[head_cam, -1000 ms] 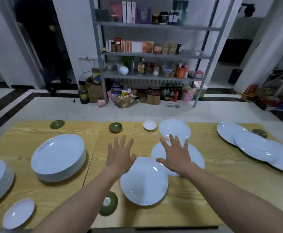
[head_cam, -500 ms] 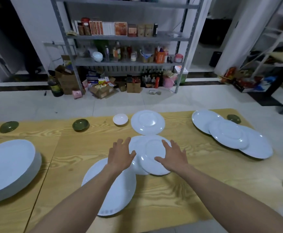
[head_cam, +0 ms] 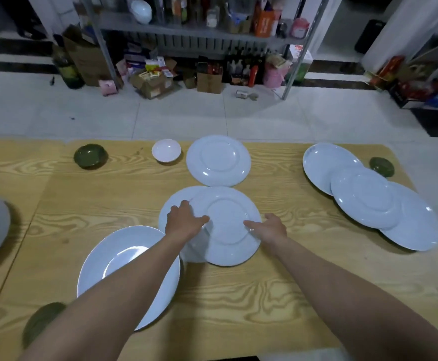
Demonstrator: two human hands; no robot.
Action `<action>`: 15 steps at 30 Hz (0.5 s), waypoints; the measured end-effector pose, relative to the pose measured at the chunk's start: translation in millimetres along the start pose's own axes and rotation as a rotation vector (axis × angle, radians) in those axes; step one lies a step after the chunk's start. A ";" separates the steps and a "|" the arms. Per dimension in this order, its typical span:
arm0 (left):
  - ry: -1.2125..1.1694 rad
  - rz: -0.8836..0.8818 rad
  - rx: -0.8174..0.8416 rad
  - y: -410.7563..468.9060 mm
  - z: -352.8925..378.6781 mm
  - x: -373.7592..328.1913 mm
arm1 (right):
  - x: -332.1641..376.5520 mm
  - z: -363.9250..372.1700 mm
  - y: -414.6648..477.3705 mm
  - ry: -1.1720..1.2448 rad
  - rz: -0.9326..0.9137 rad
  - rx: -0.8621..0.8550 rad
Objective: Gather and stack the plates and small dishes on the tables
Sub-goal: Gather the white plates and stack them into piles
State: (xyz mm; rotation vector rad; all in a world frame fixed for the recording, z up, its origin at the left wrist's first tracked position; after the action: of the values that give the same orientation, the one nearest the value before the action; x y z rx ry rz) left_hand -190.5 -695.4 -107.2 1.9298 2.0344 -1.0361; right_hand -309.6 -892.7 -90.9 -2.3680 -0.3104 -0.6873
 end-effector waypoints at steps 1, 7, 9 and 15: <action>-0.003 -0.032 -0.006 1.3 3.5 -1.1 | -1.0 1.6 5.3 0.027 0.040 0.023; 0.006 -0.171 -0.059 6.6 16.4 -3.6 | -5.8 15.2 29.4 0.081 0.154 0.044; -0.020 -0.218 -0.074 9.6 17.8 -1.8 | -8.2 18.0 33.5 0.109 0.174 0.027; -0.069 -0.259 -0.114 5.4 10.0 -1.4 | -10.9 18.1 40.0 0.227 0.235 0.069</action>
State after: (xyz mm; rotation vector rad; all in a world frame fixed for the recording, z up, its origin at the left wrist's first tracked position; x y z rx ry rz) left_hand -188.7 -702.6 -116.0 1.5851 2.2932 -0.9972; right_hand -296.3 -912.1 -129.6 -2.1898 0.0407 -0.8076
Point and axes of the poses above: each hand's wrist, its own y-axis towards the middle knuckle, its own z-axis out of the palm, x = y × z, the point moved 3 cm from there along y, towards the middle knuckle, and after that the axes turned 13 degrees about -x, right-handed, at the moved point
